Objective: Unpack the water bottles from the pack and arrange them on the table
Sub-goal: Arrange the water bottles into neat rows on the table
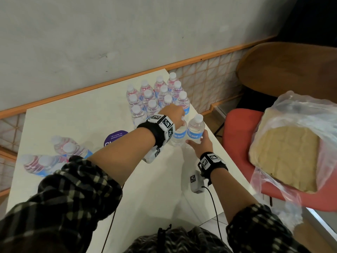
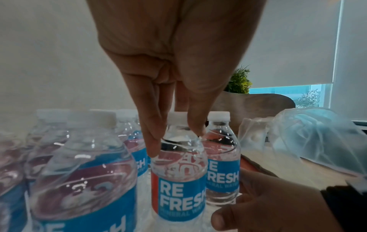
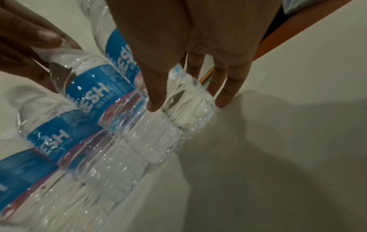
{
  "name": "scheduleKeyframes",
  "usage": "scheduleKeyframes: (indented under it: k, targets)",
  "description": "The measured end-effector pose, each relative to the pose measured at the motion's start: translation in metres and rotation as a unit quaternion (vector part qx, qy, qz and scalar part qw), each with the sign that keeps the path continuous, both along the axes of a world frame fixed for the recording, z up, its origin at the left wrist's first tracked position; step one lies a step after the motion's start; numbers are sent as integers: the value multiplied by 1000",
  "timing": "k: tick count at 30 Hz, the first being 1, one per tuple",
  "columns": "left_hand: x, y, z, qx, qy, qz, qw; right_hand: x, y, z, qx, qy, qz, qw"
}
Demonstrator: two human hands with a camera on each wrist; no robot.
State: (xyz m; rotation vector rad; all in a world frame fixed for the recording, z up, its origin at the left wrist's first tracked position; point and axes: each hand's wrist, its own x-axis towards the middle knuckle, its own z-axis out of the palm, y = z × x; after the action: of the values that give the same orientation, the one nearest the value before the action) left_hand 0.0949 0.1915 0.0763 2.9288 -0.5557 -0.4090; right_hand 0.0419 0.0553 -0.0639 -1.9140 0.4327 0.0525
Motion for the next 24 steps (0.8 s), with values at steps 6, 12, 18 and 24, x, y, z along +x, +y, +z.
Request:
scheduleKeyframes:
  k: [6,12,18,24]
  targets:
    - [12,4,-2,9,-7,20,1000,25,2,-7,15,0,22,1000]
    - [17,9,2,6,24,17,1000,25,-12,-28,82,20,31,996]
    - [22,11,5,6,23,1,1000,25,-17,-31,63,25,34,997]
    - [26,11,4,-2,6,16,1000,34,-16,-27,36,33,33,998]
